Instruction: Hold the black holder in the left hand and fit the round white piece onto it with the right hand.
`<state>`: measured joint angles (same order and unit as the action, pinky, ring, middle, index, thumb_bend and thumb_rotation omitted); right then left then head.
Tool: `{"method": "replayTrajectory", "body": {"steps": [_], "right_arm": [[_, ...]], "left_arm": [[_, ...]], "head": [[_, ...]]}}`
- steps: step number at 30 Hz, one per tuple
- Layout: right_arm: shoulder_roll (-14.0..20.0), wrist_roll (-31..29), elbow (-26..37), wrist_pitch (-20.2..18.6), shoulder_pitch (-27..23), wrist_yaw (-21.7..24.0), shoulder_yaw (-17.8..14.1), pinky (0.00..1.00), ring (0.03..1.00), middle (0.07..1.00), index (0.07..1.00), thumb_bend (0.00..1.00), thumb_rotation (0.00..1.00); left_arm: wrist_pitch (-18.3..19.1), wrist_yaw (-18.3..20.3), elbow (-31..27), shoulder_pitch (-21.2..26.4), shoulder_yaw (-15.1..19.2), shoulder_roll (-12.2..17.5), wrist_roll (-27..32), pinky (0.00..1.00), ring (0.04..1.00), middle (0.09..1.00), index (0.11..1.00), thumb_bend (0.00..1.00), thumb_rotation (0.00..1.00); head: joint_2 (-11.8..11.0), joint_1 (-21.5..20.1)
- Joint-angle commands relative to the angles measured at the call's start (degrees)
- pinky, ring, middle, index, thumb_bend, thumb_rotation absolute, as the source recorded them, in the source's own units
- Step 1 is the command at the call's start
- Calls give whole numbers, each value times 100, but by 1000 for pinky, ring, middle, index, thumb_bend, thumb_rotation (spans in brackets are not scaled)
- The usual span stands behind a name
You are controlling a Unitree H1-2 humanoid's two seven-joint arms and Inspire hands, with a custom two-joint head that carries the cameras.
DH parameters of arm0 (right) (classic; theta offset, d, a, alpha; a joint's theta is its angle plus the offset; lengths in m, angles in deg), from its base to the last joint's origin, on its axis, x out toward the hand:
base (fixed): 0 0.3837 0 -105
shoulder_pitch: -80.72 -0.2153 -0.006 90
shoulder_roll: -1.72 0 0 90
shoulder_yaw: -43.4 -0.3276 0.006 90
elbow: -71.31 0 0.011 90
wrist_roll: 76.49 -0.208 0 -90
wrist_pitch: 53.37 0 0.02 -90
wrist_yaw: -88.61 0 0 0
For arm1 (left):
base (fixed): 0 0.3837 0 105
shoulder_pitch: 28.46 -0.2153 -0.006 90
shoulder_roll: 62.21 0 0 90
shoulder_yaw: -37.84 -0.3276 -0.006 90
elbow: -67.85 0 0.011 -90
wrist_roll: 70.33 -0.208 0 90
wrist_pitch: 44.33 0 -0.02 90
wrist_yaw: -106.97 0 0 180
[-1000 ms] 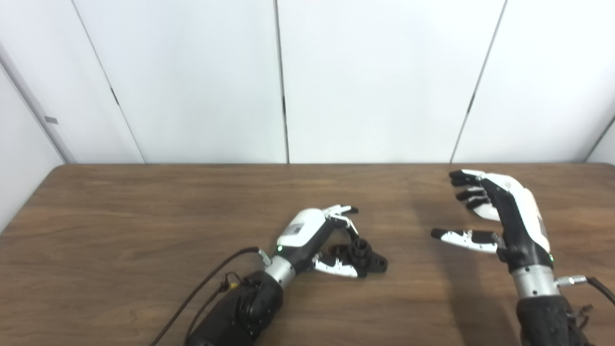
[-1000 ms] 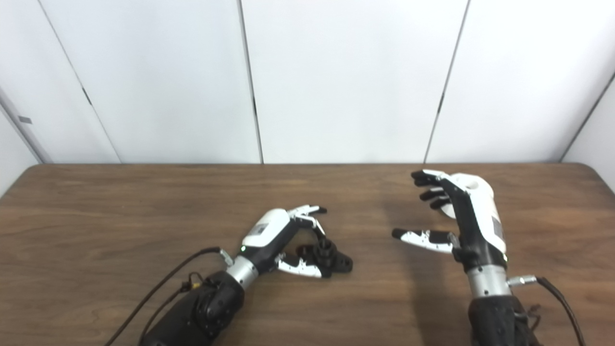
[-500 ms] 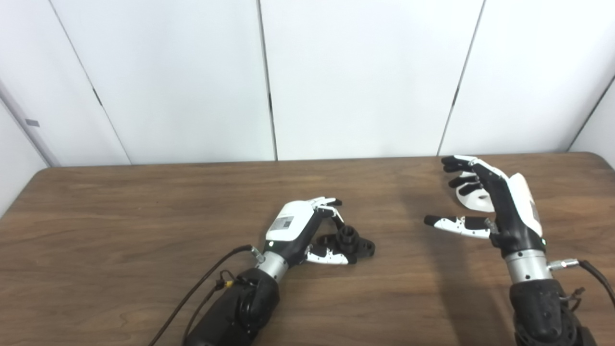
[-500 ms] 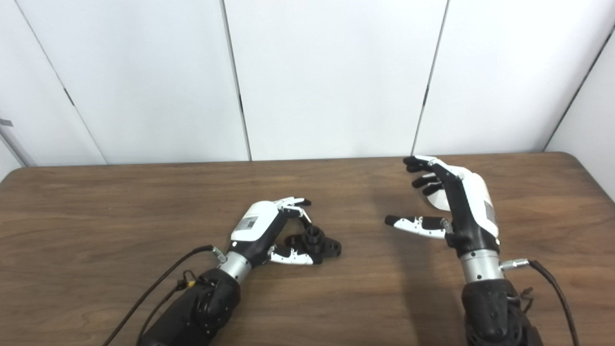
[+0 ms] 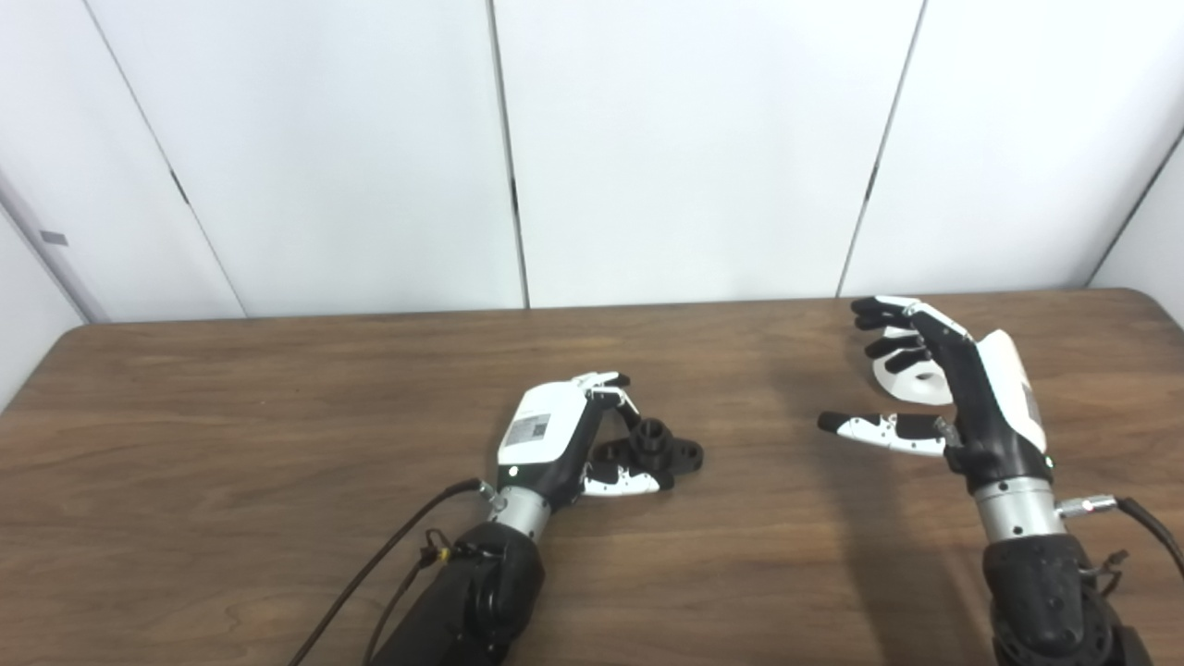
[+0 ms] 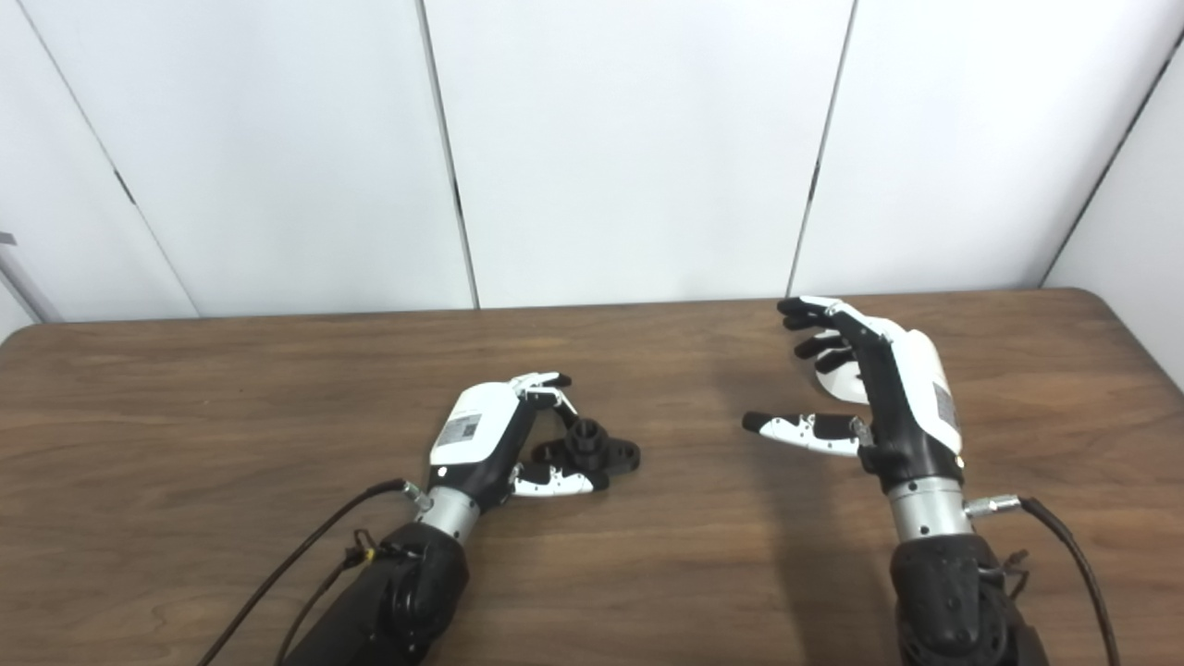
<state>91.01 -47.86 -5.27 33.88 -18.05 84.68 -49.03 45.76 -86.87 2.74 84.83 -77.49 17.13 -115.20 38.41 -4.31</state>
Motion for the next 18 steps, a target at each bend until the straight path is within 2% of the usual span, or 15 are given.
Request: {"method": "replayTrajectory", "body": {"steps": [1,4,7,8,11,16,18], "right_arm": [[51,11,180,58,-177,-40,-30,537,612,700,720,689,63],[176,-36,154,114,-222,7,-70,531,617,703,716,697,76],[519,-62,195,168,-316,249,-82,515,616,704,709,722,97],[664,-67,220,132,-357,393,-77,514,619,708,711,729,103],[1203,137,380,-320,-572,1003,-26,554,674,759,725,759,158],[1999,587,550,-1051,-1019,2060,236,687,865,862,785,825,286],[2284,751,488,-1266,-1312,2416,346,709,878,872,792,863,281]], "left_arm": [[364,-21,314,-460,8,96,-67,840,865,838,478,520,84],[437,-39,355,-443,83,77,-36,834,858,833,478,521,82],[422,-42,369,-447,123,92,19,841,858,832,478,522,81],[371,-83,411,-448,122,101,29,836,856,829,478,522,81],[207,-105,485,-475,118,161,97,823,854,830,478,522,80],[-28,-155,603,-509,112,274,195,805,849,836,478,522,81],[-130,-145,654,-524,97,335,236,805,851,839,478,522,82]], "head": [[8,-4],[-37,-139],[-37,-139],[-142,-386],[-266,-732],[-457,-1087],[-564,-1254]]}}
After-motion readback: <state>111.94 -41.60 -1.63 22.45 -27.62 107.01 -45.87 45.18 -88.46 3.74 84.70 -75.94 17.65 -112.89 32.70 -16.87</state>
